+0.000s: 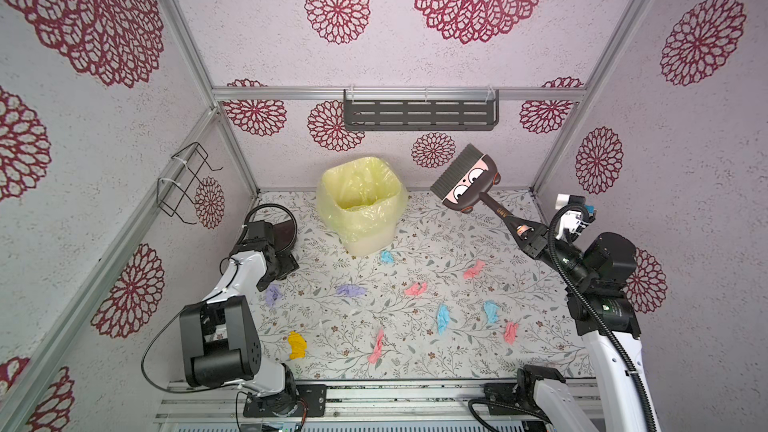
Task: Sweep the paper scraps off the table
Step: 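Grasp the brown dustpan handle with the left gripper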
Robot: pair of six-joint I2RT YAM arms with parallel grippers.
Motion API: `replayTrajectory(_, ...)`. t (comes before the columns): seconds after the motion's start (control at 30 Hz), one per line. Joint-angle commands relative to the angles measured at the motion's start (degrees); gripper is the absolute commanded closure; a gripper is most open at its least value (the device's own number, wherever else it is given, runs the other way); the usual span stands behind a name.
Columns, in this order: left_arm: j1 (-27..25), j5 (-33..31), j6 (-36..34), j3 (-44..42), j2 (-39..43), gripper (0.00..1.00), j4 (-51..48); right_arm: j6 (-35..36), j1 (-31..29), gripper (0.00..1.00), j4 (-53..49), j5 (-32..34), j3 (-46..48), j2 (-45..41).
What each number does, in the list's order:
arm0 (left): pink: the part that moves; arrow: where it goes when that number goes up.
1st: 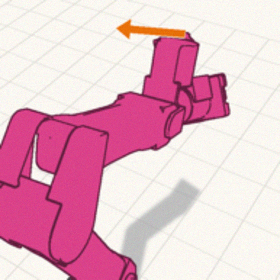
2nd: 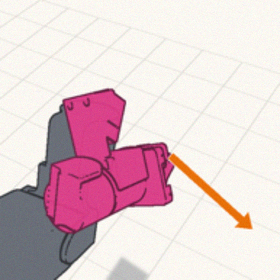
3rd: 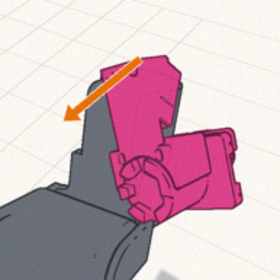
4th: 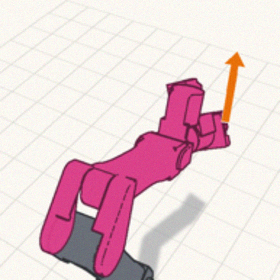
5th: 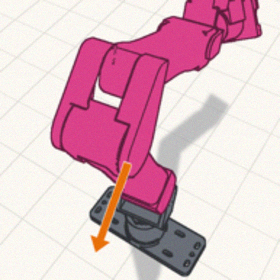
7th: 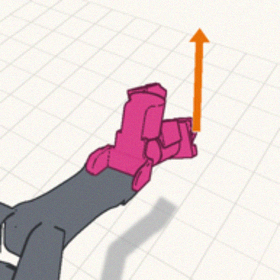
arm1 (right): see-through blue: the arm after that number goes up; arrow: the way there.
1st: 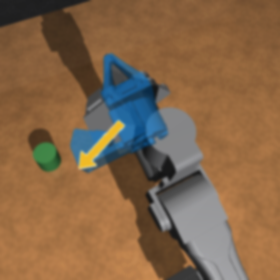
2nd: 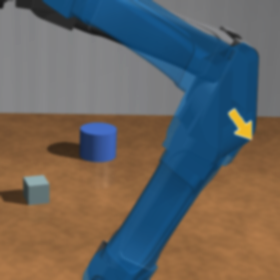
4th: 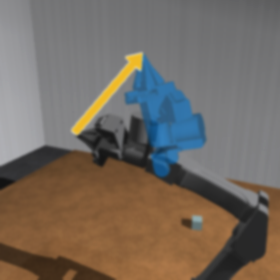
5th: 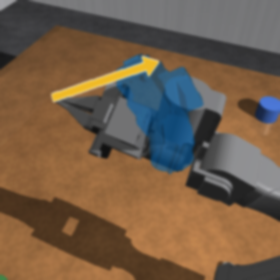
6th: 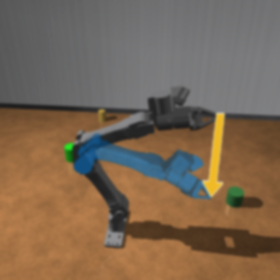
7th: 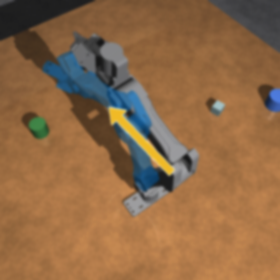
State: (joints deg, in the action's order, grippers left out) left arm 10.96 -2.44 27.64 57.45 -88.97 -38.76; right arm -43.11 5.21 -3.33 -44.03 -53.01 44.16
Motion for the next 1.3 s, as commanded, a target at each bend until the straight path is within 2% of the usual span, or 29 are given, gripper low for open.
replayTrajectory(0.0,1.1,-0.63,-3.53,2.17,-2.14,0.21,2.72,-1.51,0.41,1.0,6.18,-1.99,-0.87,-1.49)
replayTrajectory(0.33,2.86,1.08,-6.09,6.32,-11.01,0.41,4.08,-5.53,1.03,1.0,11.11,-2.38,2.56,-1.54)
replayTrajectory(0.7,2.92,1.55,-6.52,10.09,-17.67,0.49,3.32,-5.93,1.29,1.0,11.82,-2.55,3.13,-1.27)
replayTrajectory(1.27,2.73,0.09,-7.46,11.45,-21.07,0.56,2.64,-7.69,1.29,1.0,13.9,-2.73,4.49,-1.45)
